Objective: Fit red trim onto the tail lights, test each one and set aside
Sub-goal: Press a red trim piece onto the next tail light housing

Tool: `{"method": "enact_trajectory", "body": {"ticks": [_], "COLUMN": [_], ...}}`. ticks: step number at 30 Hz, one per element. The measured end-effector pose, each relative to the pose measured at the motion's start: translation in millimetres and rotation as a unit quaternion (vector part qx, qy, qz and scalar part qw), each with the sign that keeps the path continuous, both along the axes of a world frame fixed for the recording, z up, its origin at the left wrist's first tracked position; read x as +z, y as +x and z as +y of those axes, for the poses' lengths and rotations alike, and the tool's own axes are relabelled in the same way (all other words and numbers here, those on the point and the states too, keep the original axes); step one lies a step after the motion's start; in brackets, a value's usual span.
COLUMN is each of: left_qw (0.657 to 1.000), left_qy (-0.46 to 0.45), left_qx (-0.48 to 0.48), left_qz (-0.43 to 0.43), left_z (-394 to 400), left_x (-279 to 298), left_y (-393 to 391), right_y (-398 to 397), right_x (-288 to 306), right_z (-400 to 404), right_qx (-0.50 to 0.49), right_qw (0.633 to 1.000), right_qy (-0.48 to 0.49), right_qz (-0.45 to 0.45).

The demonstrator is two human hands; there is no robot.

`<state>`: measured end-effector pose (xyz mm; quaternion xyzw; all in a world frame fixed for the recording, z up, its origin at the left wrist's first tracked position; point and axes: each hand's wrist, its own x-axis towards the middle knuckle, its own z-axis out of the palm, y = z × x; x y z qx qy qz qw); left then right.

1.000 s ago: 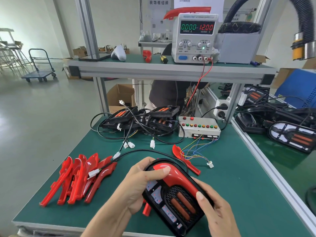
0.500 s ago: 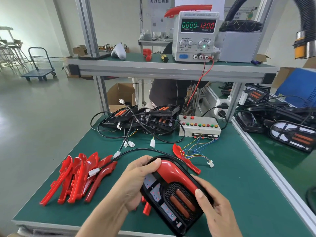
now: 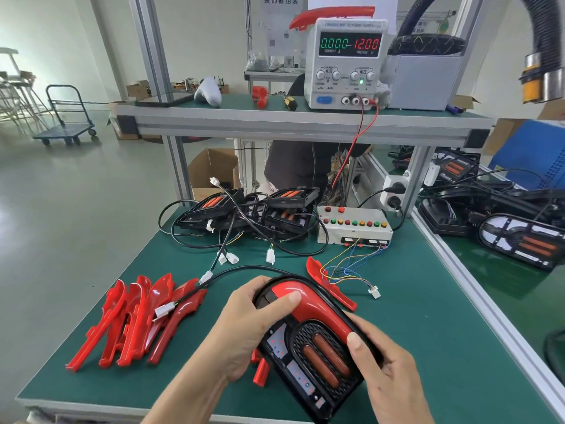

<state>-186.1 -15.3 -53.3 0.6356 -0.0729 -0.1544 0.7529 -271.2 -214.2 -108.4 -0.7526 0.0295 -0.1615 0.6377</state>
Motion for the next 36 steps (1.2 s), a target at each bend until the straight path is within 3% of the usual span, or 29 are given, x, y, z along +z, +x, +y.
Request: {"method": "enact_trajectory", "body": {"ticks": [5,10,16,20,22,25,28,32,36], "left_qw": [0.998,0.998,0.998,0.987,0.987,0.906,0.811,0.744,0.715], "left_qy": [-0.054,-0.038,0.004,-0.103,0.02,0.287,0.469,0.519,0.571], "left_qx": [0.002,0.014,-0.03,0.064,0.159,0.27,0.296,0.377,0.385], "left_qz": [0.032,0.053,0.048,0.102,0.001,-0.158,-0.189,-0.188,-0.118], "left_z": [-3,-6,-4,-10,-2,32,71,117,147], "left_x": [4,0,-2,-1,-9,-28,-45,-46,-40], "left_y": [2,8,14,17,16,5,-4,-13,-10], "right_y": [-1,0,5,10,11,10,8,7,6], "right_x": [2,1,12,8,5,3,1,7,8], "right_z": [2,2,-7,0,5,9,10,15,19], "right_qx": [-0.005,-0.008,0.104,0.056,-0.017,-0.095,-0.124,-0.124,-0.102], "right_qw": [1.0,0.999,0.985,0.991,0.993,0.985,0.979,0.977,0.978], "right_qy": [0.006,-0.009,-0.062,-0.044,0.006,0.038,0.054,0.077,0.067], "right_qz": [0.013,0.042,0.124,0.114,0.118,0.138,0.154,0.154,0.168]}}
